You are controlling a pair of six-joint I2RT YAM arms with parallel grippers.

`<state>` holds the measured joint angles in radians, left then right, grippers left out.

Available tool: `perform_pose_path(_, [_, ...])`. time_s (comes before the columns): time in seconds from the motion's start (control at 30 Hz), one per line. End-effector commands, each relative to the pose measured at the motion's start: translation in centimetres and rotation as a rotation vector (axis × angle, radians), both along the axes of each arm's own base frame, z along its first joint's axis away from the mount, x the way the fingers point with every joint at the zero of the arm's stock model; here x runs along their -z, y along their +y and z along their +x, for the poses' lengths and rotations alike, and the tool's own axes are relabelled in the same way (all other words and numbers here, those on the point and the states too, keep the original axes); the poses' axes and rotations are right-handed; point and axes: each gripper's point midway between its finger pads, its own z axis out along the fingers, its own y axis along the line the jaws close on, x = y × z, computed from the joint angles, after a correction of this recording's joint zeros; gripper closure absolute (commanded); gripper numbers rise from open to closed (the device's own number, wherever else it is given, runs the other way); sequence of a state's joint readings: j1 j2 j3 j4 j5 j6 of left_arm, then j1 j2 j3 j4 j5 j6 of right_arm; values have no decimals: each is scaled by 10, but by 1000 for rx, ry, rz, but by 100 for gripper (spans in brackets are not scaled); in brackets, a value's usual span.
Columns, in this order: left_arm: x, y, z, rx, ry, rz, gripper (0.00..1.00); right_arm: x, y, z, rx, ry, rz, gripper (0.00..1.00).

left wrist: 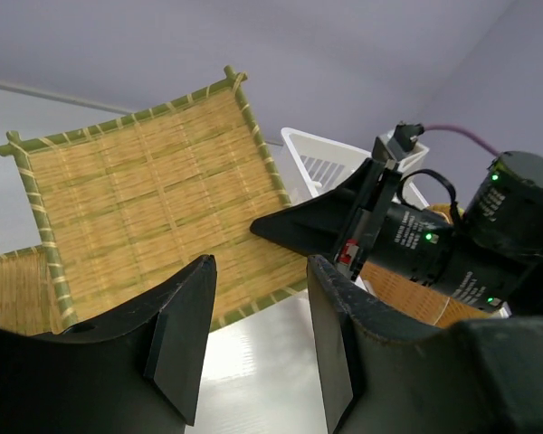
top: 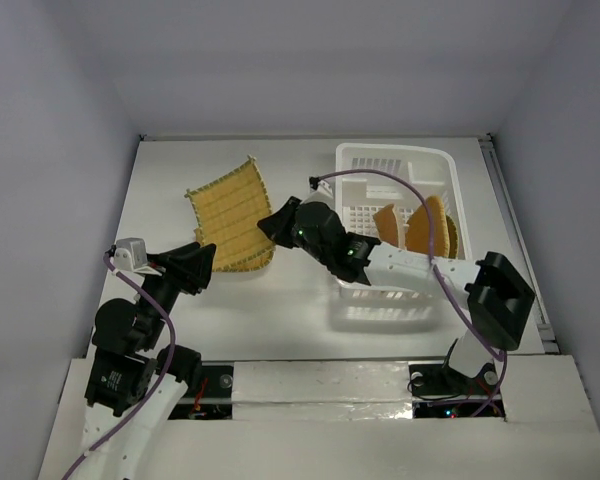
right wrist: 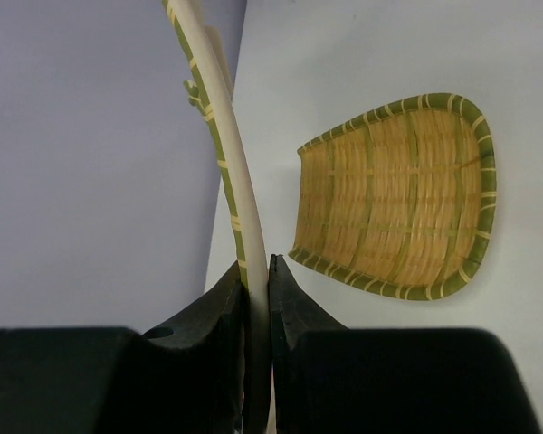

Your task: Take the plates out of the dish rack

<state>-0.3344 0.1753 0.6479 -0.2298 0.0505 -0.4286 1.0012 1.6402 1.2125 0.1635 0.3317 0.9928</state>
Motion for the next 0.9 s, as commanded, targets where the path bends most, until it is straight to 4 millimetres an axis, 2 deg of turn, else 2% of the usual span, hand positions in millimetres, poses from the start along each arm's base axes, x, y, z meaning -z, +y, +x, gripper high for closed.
perform_pose_path(0.0, [-15,-1,-3,9,-47,-22,59,-73,14,11,42,-50,365,100])
perform_pose_path(0.1, [-16,-1,-3,10,-50,-23,59,-61,24,13,32,-5,383,100])
perform_pose_path(0.13, [-15,-1,-3,12,-49,-22,59,-50,28,16,37,12,372,100])
perform_pose_path(0.43, [-15,0,-3,7,-48,-23,58,-7,39,22,61,103,354,100])
perform_pose_path(0.57, [-16,-1,-4,10,-53,-24,58,21,39,22,75,155,339,100])
perform_pose_path(0.7, [-16,-1,-4,11,-53,-22,58,43,42,20,75,198,337,93])
perform_pose_path(0.87, [-16,-1,-4,13,-55,-23,58,59,38,19,94,228,349,84])
